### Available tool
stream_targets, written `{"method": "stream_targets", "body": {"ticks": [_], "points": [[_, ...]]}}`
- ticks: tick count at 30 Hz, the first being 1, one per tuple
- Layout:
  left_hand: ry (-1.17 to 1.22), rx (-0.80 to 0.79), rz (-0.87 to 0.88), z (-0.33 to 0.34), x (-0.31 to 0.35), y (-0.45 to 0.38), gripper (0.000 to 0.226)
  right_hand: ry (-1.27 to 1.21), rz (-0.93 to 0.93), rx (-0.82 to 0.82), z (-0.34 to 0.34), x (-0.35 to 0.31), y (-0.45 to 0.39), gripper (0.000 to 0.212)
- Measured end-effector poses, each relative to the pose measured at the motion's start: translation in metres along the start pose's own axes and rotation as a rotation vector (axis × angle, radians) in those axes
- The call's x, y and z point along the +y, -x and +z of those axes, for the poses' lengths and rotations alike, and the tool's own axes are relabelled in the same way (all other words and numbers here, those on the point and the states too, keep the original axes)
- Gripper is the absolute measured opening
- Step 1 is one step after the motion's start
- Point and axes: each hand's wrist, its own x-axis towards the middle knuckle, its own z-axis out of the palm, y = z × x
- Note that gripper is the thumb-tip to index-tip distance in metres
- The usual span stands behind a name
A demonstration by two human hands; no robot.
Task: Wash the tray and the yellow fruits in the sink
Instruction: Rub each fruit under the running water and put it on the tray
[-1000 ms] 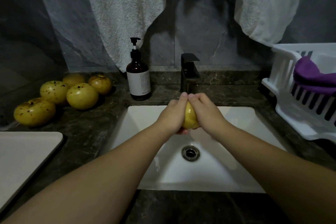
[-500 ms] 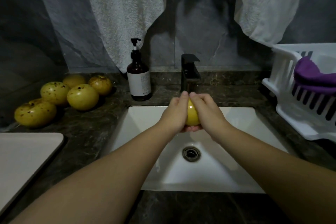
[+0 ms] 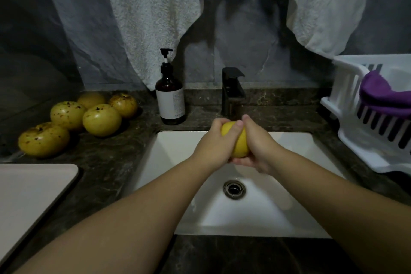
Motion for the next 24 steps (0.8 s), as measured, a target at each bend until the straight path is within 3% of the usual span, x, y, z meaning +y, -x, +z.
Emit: {"method": "stream_targets", "body": {"ticks": [2, 5, 6, 9, 11, 14, 15, 16, 19, 20, 24], "points": [[0.081, -0.052, -0.160, 0.000, 0.002, 0.000, 0.057, 0.151, -0.052, 0.009, -0.002, 0.006, -0.001, 0.056], [0.271, -0.121, -0.383, 0.000, 0.008, 0.002, 0.068, 0.543, -0.390, 0.100, -0.004, 0.008, -0.003, 0.051], [0.295, -0.099, -0.356, 0.000, 0.007, 0.002, 0.067, 0.559, -0.422, 0.115, -0.003, 0.006, -0.003, 0.047], [0.133, 0.036, -0.090, 0.001, -0.001, -0.002, 0.054, 0.201, -0.115, 0.078, 0.005, -0.005, -0.001, 0.045], [0.085, 0.041, -0.059, 0.001, 0.001, -0.002, 0.049, 0.144, -0.077, 0.069, 0.005, -0.002, -0.001, 0.045], [0.288, -0.050, -0.287, -0.001, 0.010, -0.001, 0.058, 0.503, -0.482, 0.159, -0.003, 0.006, -0.006, 0.037], [0.292, -0.049, -0.313, -0.002, 0.011, 0.000, 0.059, 0.526, -0.520, 0.154, -0.005, 0.007, -0.007, 0.035], [0.243, -0.024, -0.279, -0.001, 0.009, 0.000, 0.060, 0.489, -0.465, 0.113, -0.004, 0.005, -0.006, 0.036], [-0.068, 0.124, 0.003, 0.000, -0.003, -0.003, 0.055, -0.009, -0.039, -0.038, 0.005, -0.002, -0.001, 0.044], [-0.098, 0.148, 0.027, 0.000, -0.002, -0.004, 0.052, -0.051, -0.020, -0.029, 0.006, -0.002, 0.001, 0.047], [0.144, 0.090, -0.195, -0.005, 0.008, -0.008, 0.061, 0.465, -0.493, 0.123, -0.002, 0.005, -0.002, 0.053]]}}
